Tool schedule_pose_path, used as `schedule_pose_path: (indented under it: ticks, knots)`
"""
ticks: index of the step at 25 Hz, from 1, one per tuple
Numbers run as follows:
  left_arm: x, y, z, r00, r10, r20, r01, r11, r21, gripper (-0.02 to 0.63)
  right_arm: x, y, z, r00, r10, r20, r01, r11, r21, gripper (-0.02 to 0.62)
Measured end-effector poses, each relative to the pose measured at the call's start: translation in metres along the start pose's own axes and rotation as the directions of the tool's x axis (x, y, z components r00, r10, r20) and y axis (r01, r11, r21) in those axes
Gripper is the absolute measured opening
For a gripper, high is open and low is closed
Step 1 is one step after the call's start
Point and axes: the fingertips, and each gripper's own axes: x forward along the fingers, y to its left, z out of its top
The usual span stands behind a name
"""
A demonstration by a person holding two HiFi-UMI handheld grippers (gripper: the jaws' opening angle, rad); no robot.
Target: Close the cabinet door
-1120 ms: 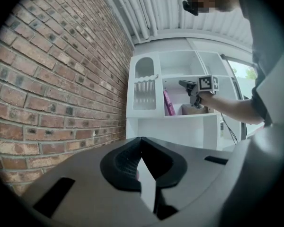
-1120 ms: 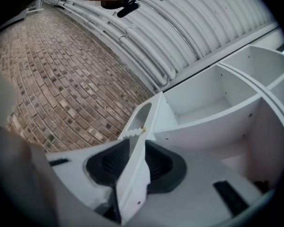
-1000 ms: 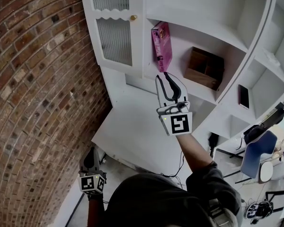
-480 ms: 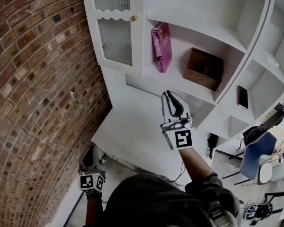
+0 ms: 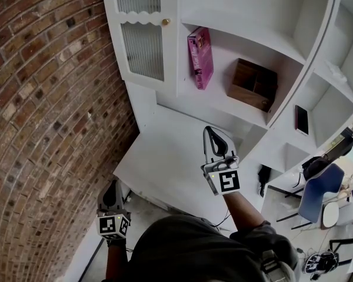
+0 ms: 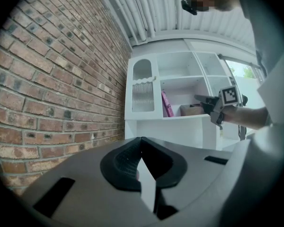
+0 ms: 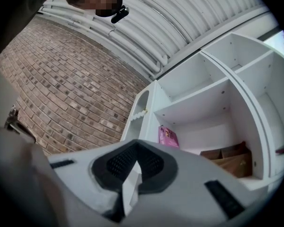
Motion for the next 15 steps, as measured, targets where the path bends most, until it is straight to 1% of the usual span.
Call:
schedule_pose_path:
  ticks: [6,15]
  knots:
    - [0.000,-0.003,-0.001,1.000,0.005,-0.006,-0.005,1.000,-0.004,0.002,-0.009,0.001,-0.011,1.000,0.003,-0.029,-0.002,1.000,0.025,0.000]
    - [0.005,-0.008,0.000,1.000,0.000,-0.011,0.000,1.000,0.002,0.002,-0.016,-0.001,-0.016,0.999,0.011,-0.034,-0.009,0.999,0.050,0.000]
